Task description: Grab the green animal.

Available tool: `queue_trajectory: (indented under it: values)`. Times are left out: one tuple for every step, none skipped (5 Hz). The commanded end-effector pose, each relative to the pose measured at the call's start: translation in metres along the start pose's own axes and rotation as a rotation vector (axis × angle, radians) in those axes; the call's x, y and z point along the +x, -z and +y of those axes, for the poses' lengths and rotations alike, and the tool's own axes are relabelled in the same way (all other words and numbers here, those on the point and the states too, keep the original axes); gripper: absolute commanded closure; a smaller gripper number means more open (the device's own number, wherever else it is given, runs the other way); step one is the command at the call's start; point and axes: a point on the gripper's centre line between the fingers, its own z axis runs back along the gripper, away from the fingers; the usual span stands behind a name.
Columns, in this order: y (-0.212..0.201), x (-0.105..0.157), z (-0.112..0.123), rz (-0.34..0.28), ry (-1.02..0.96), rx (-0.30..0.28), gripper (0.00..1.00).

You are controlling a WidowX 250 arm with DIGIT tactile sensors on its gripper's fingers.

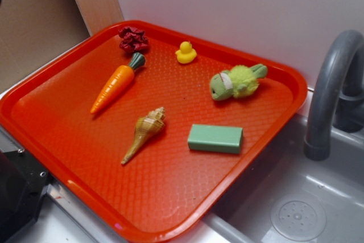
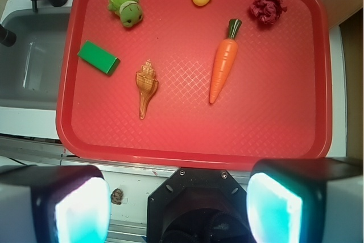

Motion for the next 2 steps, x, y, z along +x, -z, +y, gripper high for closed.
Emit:
queue_trajectory:
  values:
    - [0.0,0.0,0.0,0.0,0.0,0.0,0.0]
    - [-0.003,0.022,-0.005,-0.051,0.057,0.017,0.0]
